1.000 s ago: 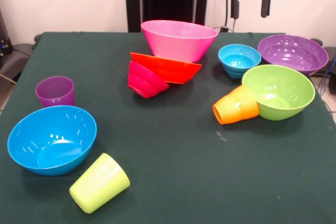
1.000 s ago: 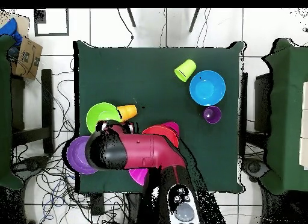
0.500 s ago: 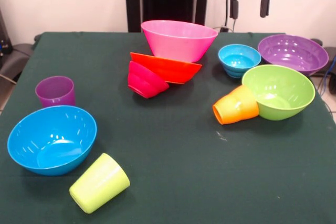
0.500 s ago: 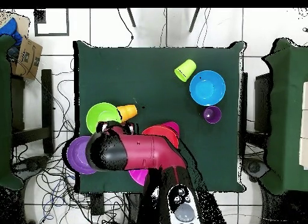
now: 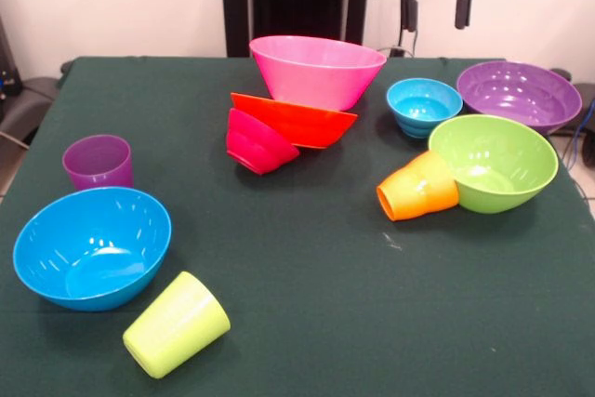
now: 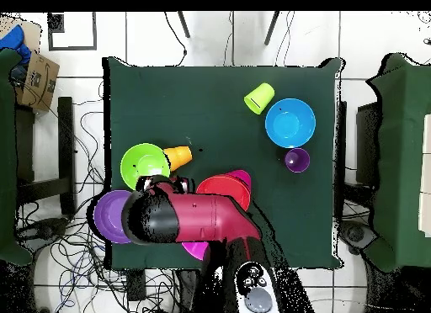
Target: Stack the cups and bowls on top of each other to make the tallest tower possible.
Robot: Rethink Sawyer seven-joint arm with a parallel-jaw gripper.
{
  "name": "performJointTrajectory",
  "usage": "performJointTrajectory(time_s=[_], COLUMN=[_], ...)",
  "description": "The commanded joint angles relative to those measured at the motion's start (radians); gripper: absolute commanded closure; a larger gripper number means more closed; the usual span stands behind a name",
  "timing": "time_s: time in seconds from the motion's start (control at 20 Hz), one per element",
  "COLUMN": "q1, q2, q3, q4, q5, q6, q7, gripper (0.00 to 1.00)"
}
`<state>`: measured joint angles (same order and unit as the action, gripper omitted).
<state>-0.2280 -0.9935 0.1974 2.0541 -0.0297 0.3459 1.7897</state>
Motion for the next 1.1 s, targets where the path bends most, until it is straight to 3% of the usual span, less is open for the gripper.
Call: performJointTrajectory(time_s=[0.05, 0.6, 1.1], q1=[-0.020, -0.010, -0.008], q2=[0.047, 0.032, 0.062], q3=[0.027, 0.020, 0.031], q4=[0.064, 0.049, 0.047], q5=[-0.084, -0.126, -0.161], q6=[-0.046, -0.037, -0.048], q7=[0.047, 0.040, 0.043], gripper=[0.00, 0.00, 0.00])
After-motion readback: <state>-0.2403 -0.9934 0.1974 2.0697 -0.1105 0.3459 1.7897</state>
